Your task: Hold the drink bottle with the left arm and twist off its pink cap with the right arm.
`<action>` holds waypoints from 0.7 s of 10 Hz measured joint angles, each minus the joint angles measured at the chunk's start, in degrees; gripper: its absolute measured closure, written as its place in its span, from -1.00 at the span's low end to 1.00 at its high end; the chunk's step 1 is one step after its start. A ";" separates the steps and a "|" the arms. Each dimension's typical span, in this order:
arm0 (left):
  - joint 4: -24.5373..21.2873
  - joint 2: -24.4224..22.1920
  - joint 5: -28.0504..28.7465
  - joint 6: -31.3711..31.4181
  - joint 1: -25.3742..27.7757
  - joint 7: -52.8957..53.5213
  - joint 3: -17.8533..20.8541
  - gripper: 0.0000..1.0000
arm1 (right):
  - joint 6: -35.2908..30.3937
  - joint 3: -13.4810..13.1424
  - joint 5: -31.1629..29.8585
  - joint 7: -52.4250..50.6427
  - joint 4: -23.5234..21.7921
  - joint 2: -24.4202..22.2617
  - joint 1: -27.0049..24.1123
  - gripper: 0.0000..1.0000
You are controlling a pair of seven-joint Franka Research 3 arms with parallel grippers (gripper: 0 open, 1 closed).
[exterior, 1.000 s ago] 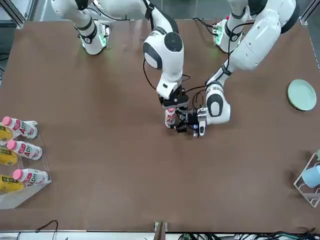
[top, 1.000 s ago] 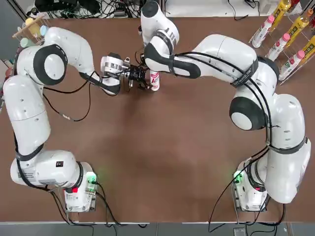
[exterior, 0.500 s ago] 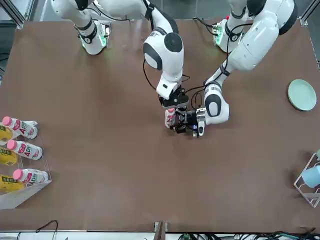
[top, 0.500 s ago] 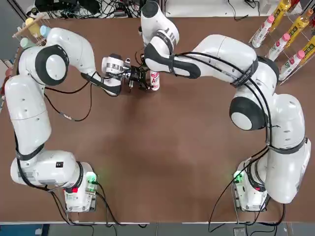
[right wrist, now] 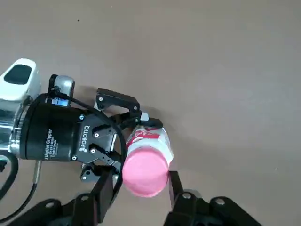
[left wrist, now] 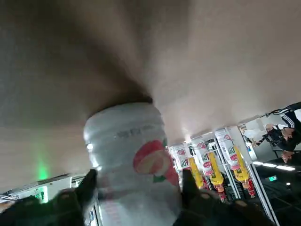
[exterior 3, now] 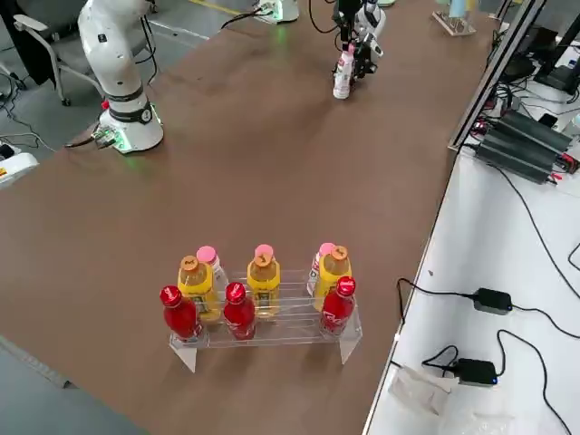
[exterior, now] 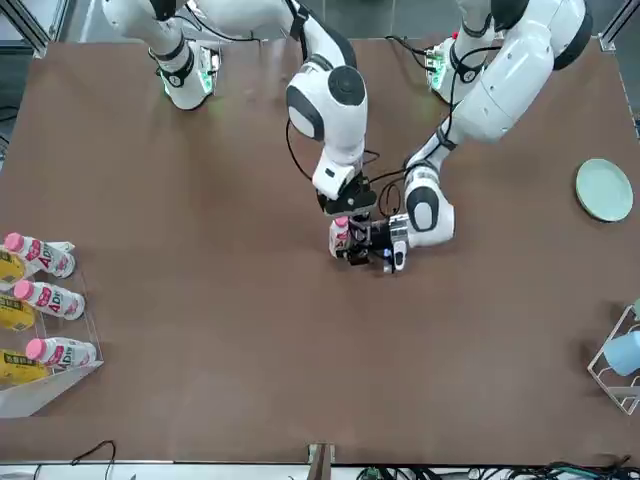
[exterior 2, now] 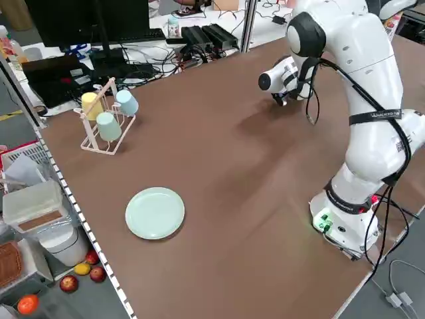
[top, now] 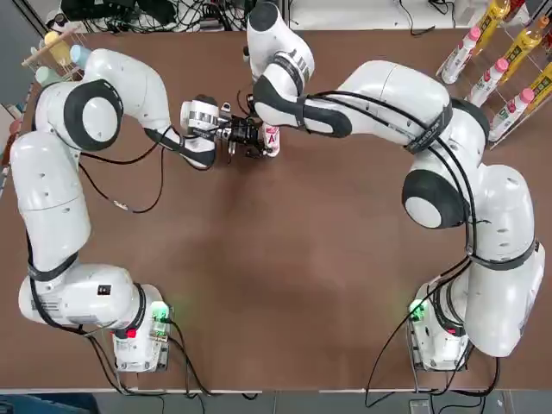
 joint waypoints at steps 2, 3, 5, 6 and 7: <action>0.01 0.01 -0.16 0.07 0.02 0.00 0.02 -0.27 | -0.04 -0.07 0.00 0.00 -0.02 0.00 -0.05 -0.03; 0.02 0.01 -0.19 0.07 0.02 0.00 0.03 -0.25 | -0.10 -0.10 0.00 0.00 -0.02 0.00 -0.16 0.02; 0.02 0.01 -0.25 0.09 0.01 0.00 0.03 -0.24 | -0.10 -0.12 0.00 0.00 -0.03 0.00 -0.23 0.08; 0.02 0.01 -0.28 0.09 0.01 0.00 0.03 -0.24 | -0.10 -0.13 0.00 0.00 -0.03 0.00 -0.24 0.09; 0.02 0.01 -0.34 0.11 0.01 0.00 0.03 -0.24 | -0.10 -0.13 0.00 0.00 -0.03 0.00 -0.25 0.12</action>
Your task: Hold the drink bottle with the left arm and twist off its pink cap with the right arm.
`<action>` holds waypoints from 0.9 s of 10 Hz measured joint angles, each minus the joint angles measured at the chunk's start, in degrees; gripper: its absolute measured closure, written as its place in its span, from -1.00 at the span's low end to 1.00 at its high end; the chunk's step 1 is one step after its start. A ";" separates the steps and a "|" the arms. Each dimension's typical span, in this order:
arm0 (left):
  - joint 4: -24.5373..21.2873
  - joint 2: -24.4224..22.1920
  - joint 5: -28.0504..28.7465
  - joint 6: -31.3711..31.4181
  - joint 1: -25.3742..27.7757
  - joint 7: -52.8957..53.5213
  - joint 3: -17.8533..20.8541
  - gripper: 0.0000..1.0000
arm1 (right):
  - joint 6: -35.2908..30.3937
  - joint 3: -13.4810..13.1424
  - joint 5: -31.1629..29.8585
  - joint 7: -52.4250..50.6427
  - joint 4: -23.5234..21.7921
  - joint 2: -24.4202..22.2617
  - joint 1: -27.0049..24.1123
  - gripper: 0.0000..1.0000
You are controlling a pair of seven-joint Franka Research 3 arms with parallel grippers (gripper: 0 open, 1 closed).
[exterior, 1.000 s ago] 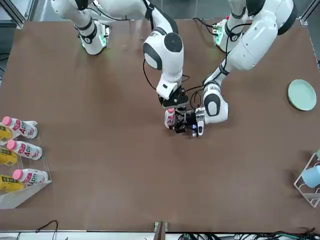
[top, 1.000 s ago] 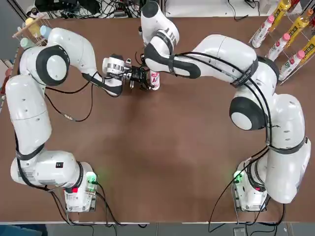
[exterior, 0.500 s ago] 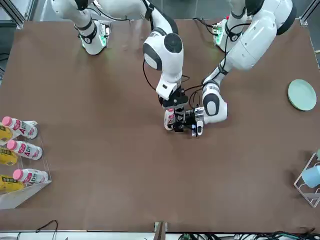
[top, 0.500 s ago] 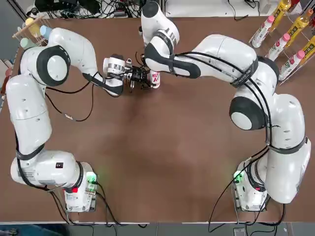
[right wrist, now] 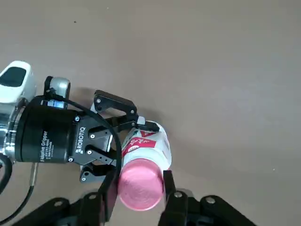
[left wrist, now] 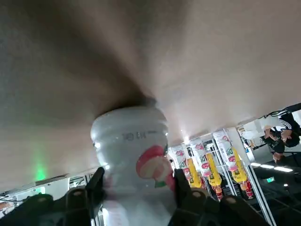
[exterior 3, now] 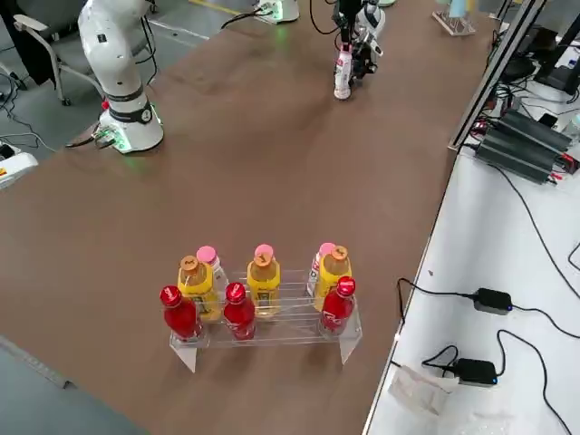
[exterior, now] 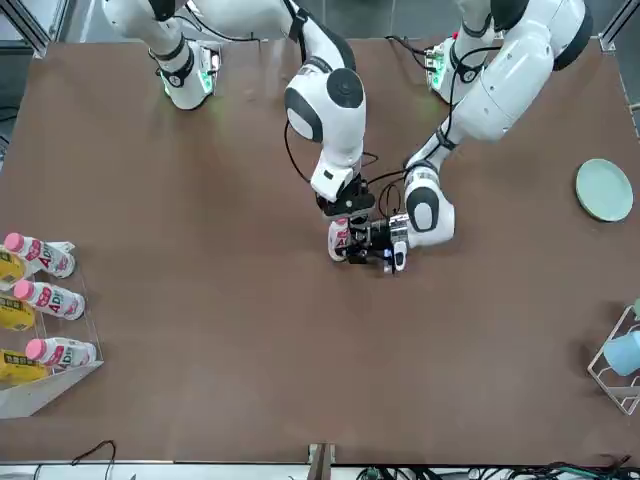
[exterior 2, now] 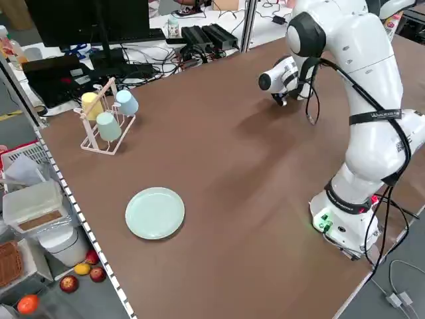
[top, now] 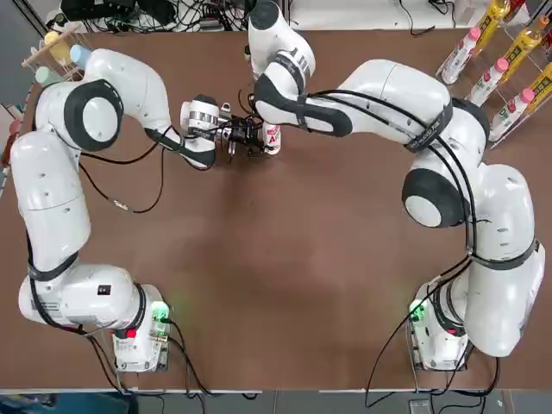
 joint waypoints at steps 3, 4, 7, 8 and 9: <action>0.00 0.01 -0.05 0.02 0.00 0.00 0.00 -0.24 | 0.01 0.00 0.00 -0.53 0.00 0.00 -0.01 0.14; 0.02 0.01 -0.12 0.02 0.01 0.00 0.00 -0.24 | 0.04 0.00 0.00 -1.76 0.00 0.00 -0.03 0.14; 0.54 0.31 -0.19 0.18 0.02 0.00 0.01 -0.24 | 0.26 -0.10 0.00 -7.39 0.00 0.01 -0.16 0.14; 0.83 0.51 -0.19 0.18 0.02 0.00 0.00 -0.24 | 0.32 -0.14 0.00 -9.44 0.00 0.02 -0.20 0.14; 1.05 0.67 -0.19 0.18 0.02 0.00 0.00 -0.24 | 0.39 -0.21 0.00 -11.38 0.00 0.03 -0.21 0.14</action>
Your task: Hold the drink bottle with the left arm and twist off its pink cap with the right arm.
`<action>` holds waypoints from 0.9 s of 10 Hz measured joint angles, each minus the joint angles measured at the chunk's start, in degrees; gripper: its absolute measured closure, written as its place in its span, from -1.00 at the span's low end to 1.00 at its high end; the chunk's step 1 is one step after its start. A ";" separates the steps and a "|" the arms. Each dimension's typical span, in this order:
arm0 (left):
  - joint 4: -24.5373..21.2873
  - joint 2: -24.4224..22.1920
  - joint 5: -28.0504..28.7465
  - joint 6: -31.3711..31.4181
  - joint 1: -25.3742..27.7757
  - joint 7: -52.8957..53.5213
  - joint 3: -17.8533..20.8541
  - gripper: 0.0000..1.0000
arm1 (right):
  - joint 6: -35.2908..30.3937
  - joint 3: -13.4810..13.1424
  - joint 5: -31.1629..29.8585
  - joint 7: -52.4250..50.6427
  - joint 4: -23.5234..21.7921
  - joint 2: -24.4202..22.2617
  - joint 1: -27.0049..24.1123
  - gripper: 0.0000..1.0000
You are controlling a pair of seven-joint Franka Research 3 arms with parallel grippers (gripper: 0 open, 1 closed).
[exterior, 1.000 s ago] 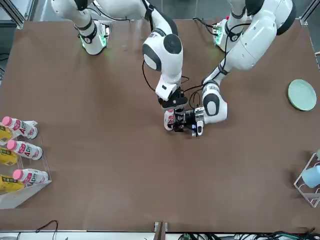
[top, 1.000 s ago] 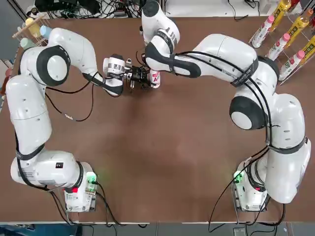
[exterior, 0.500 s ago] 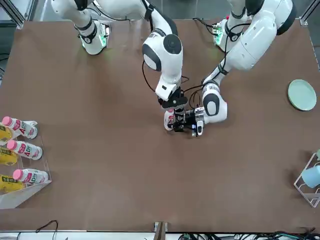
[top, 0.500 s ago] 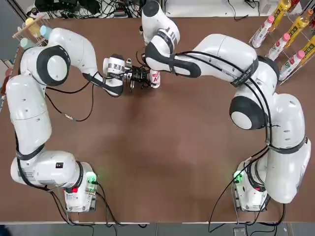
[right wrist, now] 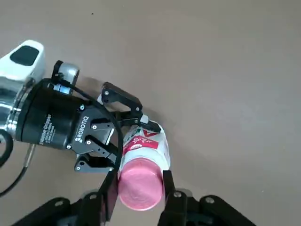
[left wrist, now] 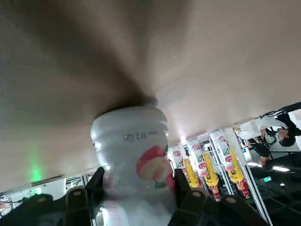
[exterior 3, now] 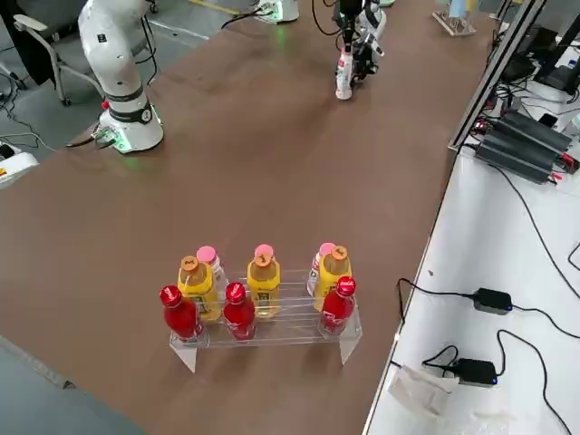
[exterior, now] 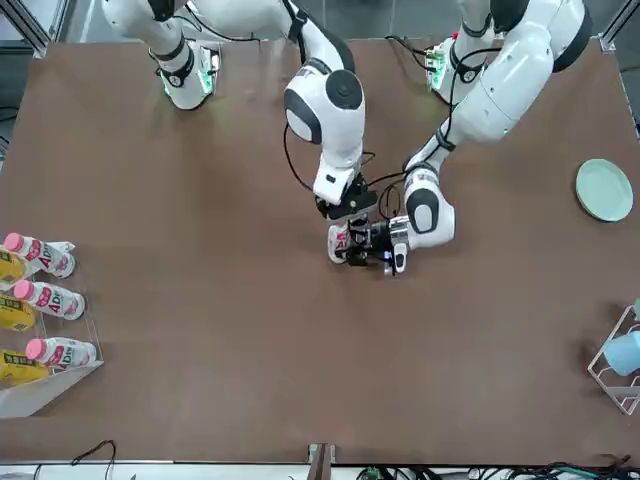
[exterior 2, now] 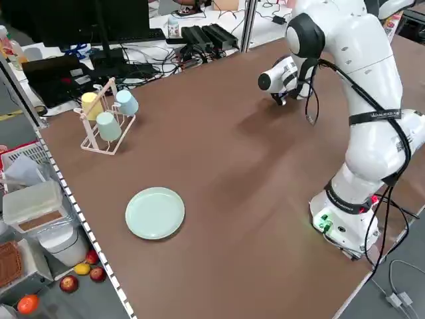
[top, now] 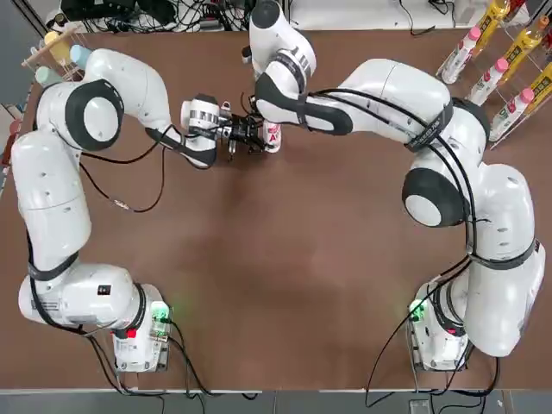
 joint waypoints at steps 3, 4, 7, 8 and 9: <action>0.11 0.09 0.00 0.00 0.00 0.00 -0.01 -0.24 | 0.01 -0.02 -0.01 -6.12 0.00 0.00 0.09 0.14; 0.08 0.09 0.00 0.00 0.02 0.00 -0.01 -0.24 | 0.01 -0.01 -0.02 -8.05 0.00 0.00 0.25 0.14; 0.01 0.09 0.00 -0.04 0.06 0.00 -0.02 -0.24 | 0.01 -0.02 -0.05 -15.27 0.01 0.00 0.43 0.14; 0.01 0.09 0.00 -0.04 0.06 0.00 -0.02 -0.24 | 0.01 -0.03 -0.05 -17.96 0.02 0.00 0.42 0.14; 0.03 0.09 0.00 -0.04 0.06 -0.07 -0.03 -0.24 | 0.01 -0.02 -0.04 -20.95 0.03 0.00 0.39 0.14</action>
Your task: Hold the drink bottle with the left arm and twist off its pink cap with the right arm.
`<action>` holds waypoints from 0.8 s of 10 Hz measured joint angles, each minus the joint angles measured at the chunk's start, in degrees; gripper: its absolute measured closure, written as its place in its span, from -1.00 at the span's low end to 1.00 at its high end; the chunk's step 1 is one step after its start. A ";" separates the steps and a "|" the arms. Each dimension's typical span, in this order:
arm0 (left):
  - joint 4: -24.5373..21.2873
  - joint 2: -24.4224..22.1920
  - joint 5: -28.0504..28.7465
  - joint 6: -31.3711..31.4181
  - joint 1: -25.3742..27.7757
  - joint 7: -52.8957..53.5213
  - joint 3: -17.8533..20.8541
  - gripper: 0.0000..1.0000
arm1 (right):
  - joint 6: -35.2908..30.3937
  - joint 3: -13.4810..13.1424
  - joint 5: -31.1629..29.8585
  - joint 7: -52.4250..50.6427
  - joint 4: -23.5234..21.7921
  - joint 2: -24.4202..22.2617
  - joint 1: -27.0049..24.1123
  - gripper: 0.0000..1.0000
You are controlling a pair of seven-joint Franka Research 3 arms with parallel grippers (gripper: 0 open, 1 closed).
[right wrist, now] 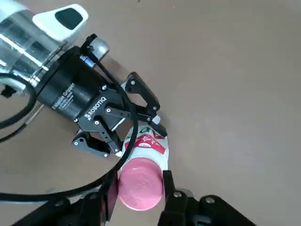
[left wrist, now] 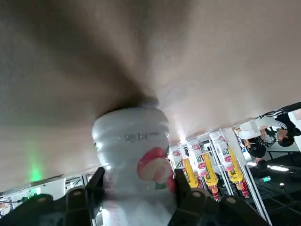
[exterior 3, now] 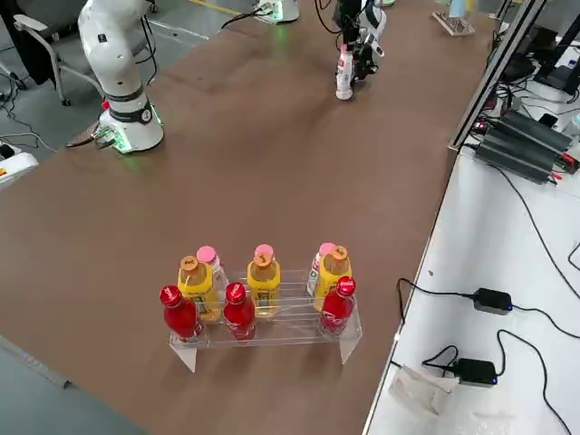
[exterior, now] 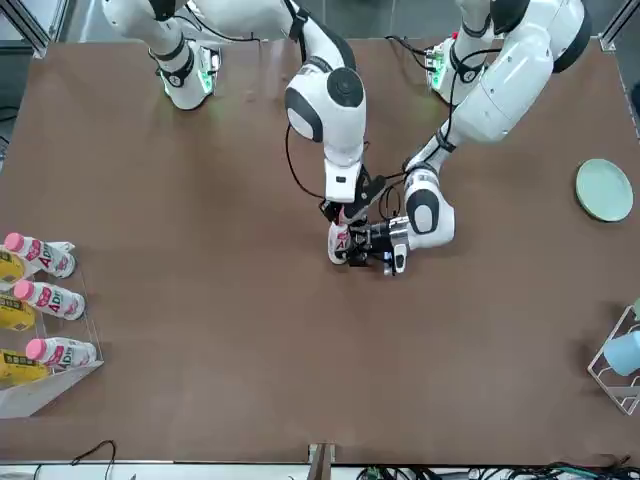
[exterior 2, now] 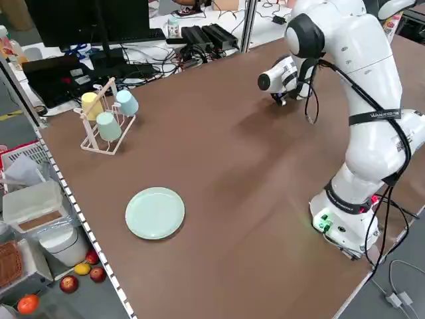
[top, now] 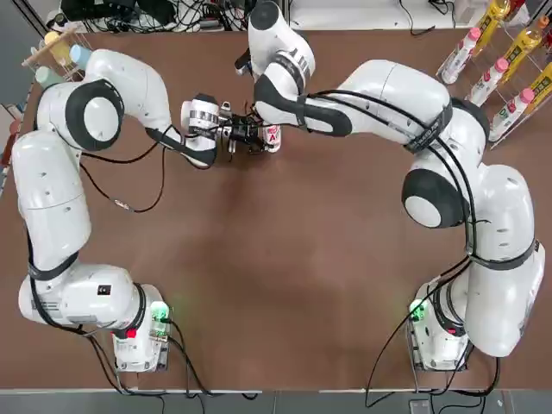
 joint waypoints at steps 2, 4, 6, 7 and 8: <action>0.03 0.00 0.00 0.03 -0.01 -0.20 0.00 -0.24 | 0.01 0.00 0.01 -5.45 0.02 0.00 -0.04 0.14; 0.04 0.01 0.00 0.04 -0.01 -0.32 0.00 -0.24 | 0.01 0.00 -0.01 -9.83 0.02 0.00 -0.03 0.14; 0.05 0.01 0.00 0.06 -0.02 -0.44 0.00 -0.24 | 0.01 0.00 -0.02 -14.53 0.02 0.00 -0.03 0.14; 0.09 0.01 0.00 0.09 -0.02 -0.45 -0.01 -0.24 | 0.04 0.00 -0.02 -16.33 0.02 0.00 -0.04 0.14; 0.14 0.01 0.00 0.20 -0.02 -0.45 -0.04 -0.24 | 0.07 -0.02 -0.02 -17.39 0.02 0.00 -0.04 0.14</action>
